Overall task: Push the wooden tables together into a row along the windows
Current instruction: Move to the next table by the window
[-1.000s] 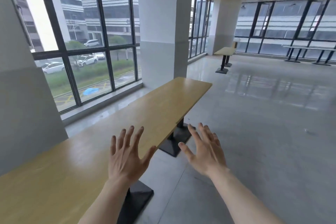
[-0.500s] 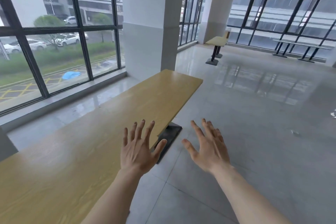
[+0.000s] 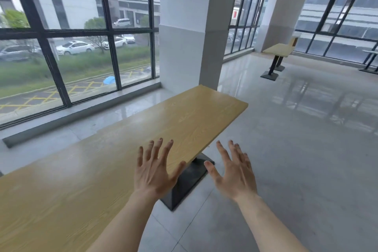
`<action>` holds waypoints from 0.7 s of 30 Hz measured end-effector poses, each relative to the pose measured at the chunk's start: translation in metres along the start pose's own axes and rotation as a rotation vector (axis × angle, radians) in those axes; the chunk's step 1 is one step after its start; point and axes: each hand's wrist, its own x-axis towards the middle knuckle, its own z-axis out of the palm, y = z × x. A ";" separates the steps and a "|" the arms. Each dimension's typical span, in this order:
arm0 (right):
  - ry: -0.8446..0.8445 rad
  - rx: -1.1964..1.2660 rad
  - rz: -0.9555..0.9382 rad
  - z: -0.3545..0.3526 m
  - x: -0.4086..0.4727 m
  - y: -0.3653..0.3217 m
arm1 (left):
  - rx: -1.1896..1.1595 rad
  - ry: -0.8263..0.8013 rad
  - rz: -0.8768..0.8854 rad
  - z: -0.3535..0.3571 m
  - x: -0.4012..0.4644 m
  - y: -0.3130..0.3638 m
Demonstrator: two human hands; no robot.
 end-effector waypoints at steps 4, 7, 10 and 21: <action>-0.052 0.000 -0.045 -0.005 0.071 0.036 | 0.011 0.001 -0.071 0.020 0.054 0.029; -0.067 0.026 -0.094 -0.001 0.123 0.044 | 0.007 0.031 -0.129 0.034 0.088 0.030; -0.093 0.035 -0.160 0.015 0.177 0.042 | 0.023 0.043 -0.204 0.047 0.125 0.015; -0.224 -0.070 -0.411 0.109 0.395 -0.053 | -0.028 0.088 -0.537 0.090 0.258 -0.122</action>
